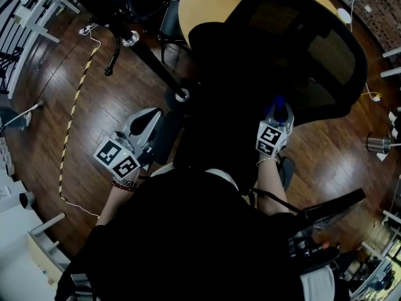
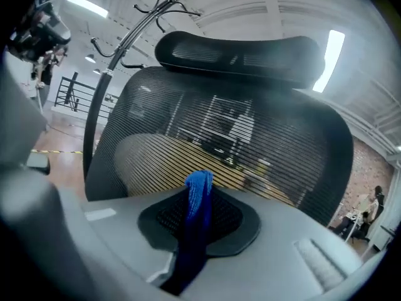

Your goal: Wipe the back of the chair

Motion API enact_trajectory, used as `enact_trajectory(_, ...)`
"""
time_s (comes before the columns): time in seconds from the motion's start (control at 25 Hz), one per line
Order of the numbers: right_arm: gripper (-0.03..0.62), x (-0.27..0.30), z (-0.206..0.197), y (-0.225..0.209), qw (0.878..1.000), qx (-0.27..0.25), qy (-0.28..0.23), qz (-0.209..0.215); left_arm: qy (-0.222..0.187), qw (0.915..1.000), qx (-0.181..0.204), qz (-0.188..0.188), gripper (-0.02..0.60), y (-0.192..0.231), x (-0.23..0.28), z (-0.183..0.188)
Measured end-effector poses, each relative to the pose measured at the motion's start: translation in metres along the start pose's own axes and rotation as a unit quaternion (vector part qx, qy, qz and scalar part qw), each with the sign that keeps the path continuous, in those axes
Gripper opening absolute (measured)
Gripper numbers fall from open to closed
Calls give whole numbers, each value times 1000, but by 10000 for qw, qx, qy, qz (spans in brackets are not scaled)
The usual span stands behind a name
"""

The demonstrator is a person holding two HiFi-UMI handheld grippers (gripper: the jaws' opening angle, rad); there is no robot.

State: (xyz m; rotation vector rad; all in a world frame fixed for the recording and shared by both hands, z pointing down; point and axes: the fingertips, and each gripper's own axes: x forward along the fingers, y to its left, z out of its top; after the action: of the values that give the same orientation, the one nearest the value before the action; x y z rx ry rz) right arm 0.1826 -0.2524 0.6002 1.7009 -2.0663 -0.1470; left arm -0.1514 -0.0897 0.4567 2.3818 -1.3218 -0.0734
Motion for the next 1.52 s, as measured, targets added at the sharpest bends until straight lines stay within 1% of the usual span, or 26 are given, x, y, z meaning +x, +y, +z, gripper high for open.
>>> enact_trajectory(0.08,41,11,17,39,9991,-102,-108,396,-34,9998,-97,180,6,17,-15,0)
enact_trajectory(0.16,41,25,36,85,9953,-242,-248,904,-82,9992,-192,326,6,31,-27,-1)
enact_trajectory(0.28,43,44,63,157,9822,-643,-450,1704,-139,9981,-352,482,6,43,-42,-7)
enact_trajectory(0.36,43,49,80,200,9722,-955,-542,2070,-175,9972,-430,582,6,46,-54,-9)
enact_trajectory(0.44,43,51,94,231,9673,-1099,-587,2209,-236,9961,-462,717,6,50,-70,-7)
enact_trajectory(0.52,43,51,101,252,9671,-1039,-594,2246,-298,9943,-481,901,6,58,-84,-8)
enact_trajectory(0.6,43,53,102,274,9644,-940,-617,2393,-364,9917,-505,1122,6,67,-98,-11)
enact_trajectory(0.72,43,59,110,308,9525,-870,-650,2845,-478,9874,-537,1408,6,77,-116,-11)
enact_trajectory(0.84,43,58,137,317,9412,-758,-966,3147,-536,9874,-522,1397,6,77,-116,-8)
enact_trajectory(0.92,43,45,155,310,9330,-833,-1237,3276,-532,9897,-478,1241,6,70,-106,-6)
enact_trajectory(1.0,43,24,167,291,9269,-904,-1474,3331,-525,9929,-412,990,6,56,-90,-2)
enact_trajectory(1.08,43,1,169,258,9268,-879,-1580,3291,-528,9958,-349,666,6,40,-68,1)
enact_trajectory(1.16,43,-20,154,218,9341,-777,-1460,3164,-501,9977,-324,336,6,22,-44,2)
enact_trajectory(1.28,43,-47,110,154,9513,-664,-997,2840,-423,9985,-330,-46,6,-4,-13,1)
enact_trajectory(1.4,43,-63,56,87,9684,-658,-469,2360,-385,9982,-369,-286,6,-25,15,-4)
enact_trajectory(1.52,43,-74,9,17,9804,-604,-21,1873,-309,9976,-372,-492,6,-53,43,-13)
